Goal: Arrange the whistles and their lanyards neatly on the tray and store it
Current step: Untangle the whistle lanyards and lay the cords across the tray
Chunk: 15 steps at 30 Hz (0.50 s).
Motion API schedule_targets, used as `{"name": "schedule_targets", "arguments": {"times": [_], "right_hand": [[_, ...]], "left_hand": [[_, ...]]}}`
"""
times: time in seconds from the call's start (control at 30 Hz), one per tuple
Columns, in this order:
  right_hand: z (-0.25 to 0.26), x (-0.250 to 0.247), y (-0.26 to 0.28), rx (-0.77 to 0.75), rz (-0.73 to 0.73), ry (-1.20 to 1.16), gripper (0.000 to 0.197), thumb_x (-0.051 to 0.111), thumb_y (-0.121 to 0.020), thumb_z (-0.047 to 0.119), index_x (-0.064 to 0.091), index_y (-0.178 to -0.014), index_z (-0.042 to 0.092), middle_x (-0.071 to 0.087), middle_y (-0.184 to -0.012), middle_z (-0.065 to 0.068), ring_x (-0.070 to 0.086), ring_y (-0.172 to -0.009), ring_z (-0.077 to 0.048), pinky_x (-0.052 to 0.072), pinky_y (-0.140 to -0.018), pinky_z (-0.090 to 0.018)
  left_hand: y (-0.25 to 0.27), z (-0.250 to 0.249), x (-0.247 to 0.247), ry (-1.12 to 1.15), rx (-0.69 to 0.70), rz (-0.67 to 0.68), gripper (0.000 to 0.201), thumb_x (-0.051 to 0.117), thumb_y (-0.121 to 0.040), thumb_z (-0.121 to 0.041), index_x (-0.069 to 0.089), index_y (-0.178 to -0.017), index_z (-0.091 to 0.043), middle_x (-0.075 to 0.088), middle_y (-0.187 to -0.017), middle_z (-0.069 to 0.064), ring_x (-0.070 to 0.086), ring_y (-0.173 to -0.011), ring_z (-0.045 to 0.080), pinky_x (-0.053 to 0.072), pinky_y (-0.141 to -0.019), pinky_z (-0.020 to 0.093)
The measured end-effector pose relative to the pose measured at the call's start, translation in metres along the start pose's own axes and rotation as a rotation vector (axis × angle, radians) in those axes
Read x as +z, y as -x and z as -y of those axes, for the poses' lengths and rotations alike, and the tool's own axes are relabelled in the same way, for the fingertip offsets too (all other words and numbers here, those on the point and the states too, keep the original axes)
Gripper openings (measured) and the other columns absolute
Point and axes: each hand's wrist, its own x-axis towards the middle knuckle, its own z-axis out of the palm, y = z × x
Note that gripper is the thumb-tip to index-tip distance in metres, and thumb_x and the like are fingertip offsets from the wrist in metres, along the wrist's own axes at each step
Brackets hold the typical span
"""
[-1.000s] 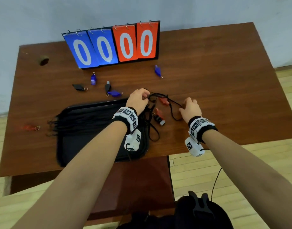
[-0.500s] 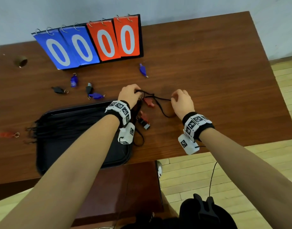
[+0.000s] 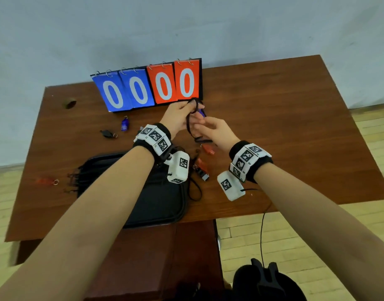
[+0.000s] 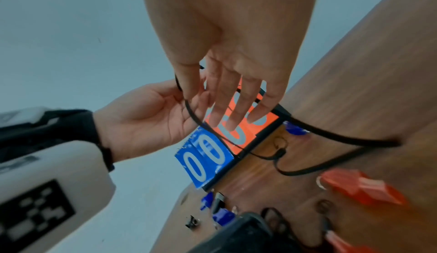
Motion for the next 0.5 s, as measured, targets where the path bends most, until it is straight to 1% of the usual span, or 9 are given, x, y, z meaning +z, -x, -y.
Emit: {"name": "schedule_targets", "arguments": {"times": [0.07,0.1,0.13,0.17,0.23,0.3,0.4,0.43,0.5], "right_hand": [[0.013,0.004,0.004,-0.031,-0.016,0.015,0.018,0.059,-0.092,0.016,0.064,-0.108,0.008,0.067,-0.101,-0.009,0.063,-0.096,-0.019,0.049,-0.093,-0.034],[0.019,0.005,0.007,-0.04,-0.004,0.024,0.017,0.059,-0.091,0.016,0.065,-0.107,0.011,0.068,-0.101,-0.006,0.063,-0.097,-0.017,0.049,-0.094,-0.03],[0.025,0.007,0.01,-0.038,0.016,0.039,0.017,0.06,-0.091,0.015,0.066,-0.106,0.012,0.068,-0.102,-0.004,0.063,-0.097,-0.013,0.048,-0.092,-0.022],[0.031,0.01,0.015,-0.032,0.035,0.063,0.02,0.061,-0.09,0.014,0.065,-0.109,0.011,0.068,-0.106,-0.003,0.062,-0.097,-0.008,0.047,-0.088,-0.013],[0.039,0.015,0.021,-0.013,0.055,0.109,0.032,0.062,-0.089,0.011,0.06,-0.121,0.005,0.065,-0.118,-0.007,0.059,-0.101,-0.006,0.044,-0.081,-0.005],[0.044,0.021,0.027,0.012,0.083,0.122,0.042,0.061,-0.09,0.008,0.053,-0.13,0.003,0.061,-0.126,-0.011,0.056,-0.108,-0.01,0.044,-0.084,-0.006],[0.05,0.035,0.037,0.028,0.12,0.122,0.049,0.06,-0.09,0.01,0.046,-0.137,0.007,0.054,-0.135,-0.009,0.052,-0.12,-0.015,0.039,-0.1,-0.022],[0.052,0.041,0.04,0.022,0.124,0.149,0.047,0.061,-0.09,0.012,0.049,-0.136,0.009,0.054,-0.134,-0.007,0.053,-0.118,-0.014,0.038,-0.1,-0.023],[0.053,0.056,0.047,-0.002,0.13,0.214,0.032,0.06,-0.092,0.016,0.062,-0.123,0.013,0.062,-0.12,-0.003,0.059,-0.099,-0.007,0.042,-0.091,-0.021]], "left_hand": [[0.009,-0.012,-0.005,0.094,0.004,0.009,0.032,0.041,-0.1,-0.025,0.062,-0.112,-0.004,0.068,-0.084,0.01,0.07,-0.084,0.024,0.058,-0.079,0.034],[0.014,-0.018,-0.006,0.136,0.007,0.01,0.034,0.041,-0.1,-0.026,0.061,-0.115,-0.003,0.068,-0.09,0.013,0.07,-0.089,0.025,0.057,-0.081,0.034],[0.019,-0.023,-0.008,0.172,0.014,0.011,0.035,0.04,-0.101,-0.026,0.061,-0.116,-0.003,0.068,-0.094,0.015,0.069,-0.093,0.027,0.057,-0.082,0.034],[0.024,-0.029,-0.009,0.204,0.021,0.012,0.035,0.039,-0.101,-0.026,0.062,-0.115,-0.004,0.069,-0.096,0.015,0.069,-0.094,0.027,0.057,-0.082,0.034],[0.034,-0.039,-0.012,0.252,0.036,0.02,0.034,0.037,-0.102,-0.027,0.061,-0.115,-0.007,0.07,-0.096,0.013,0.069,-0.095,0.026,0.056,-0.082,0.035],[0.045,-0.047,-0.016,0.294,0.047,0.049,0.035,0.036,-0.102,-0.028,0.057,-0.122,-0.008,0.07,-0.099,0.011,0.068,-0.099,0.027,0.055,-0.087,0.039],[0.064,-0.058,-0.026,0.333,0.059,0.104,0.037,0.035,-0.102,-0.031,0.051,-0.13,-0.013,0.067,-0.109,0.012,0.065,-0.106,0.028,0.052,-0.092,0.042],[0.07,-0.061,-0.029,0.337,0.061,0.122,0.036,0.035,-0.102,-0.032,0.05,-0.131,-0.016,0.066,-0.112,0.012,0.064,-0.108,0.027,0.052,-0.094,0.043],[0.08,-0.065,-0.04,0.323,0.066,0.143,0.035,0.036,-0.102,-0.034,0.052,-0.129,-0.02,0.064,-0.118,0.012,0.062,-0.111,0.027,0.05,-0.095,0.043]]}}
